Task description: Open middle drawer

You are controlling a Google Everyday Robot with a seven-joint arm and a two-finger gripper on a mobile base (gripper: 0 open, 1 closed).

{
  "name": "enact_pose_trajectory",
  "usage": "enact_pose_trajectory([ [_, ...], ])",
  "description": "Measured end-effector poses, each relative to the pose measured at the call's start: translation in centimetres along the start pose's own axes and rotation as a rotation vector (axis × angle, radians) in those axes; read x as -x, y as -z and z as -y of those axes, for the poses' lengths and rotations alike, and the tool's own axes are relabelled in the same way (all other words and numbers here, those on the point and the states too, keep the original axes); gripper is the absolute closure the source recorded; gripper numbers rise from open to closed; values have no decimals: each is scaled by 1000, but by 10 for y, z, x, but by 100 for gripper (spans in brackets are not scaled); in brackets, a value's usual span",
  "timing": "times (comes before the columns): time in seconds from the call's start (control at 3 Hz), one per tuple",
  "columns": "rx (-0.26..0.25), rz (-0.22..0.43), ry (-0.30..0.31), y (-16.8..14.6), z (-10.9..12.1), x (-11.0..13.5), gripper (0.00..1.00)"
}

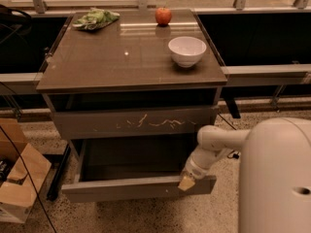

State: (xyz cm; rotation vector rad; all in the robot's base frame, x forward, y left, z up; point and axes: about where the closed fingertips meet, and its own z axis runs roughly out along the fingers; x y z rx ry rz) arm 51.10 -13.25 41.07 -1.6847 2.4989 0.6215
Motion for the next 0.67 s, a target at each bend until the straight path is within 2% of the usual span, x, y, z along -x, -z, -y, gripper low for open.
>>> enact_pose_trajectory([
  [0.33, 8, 0, -19, -2, -11, -6, 16],
  [0.67, 8, 2, -79, -8, -36, -26, 0],
])
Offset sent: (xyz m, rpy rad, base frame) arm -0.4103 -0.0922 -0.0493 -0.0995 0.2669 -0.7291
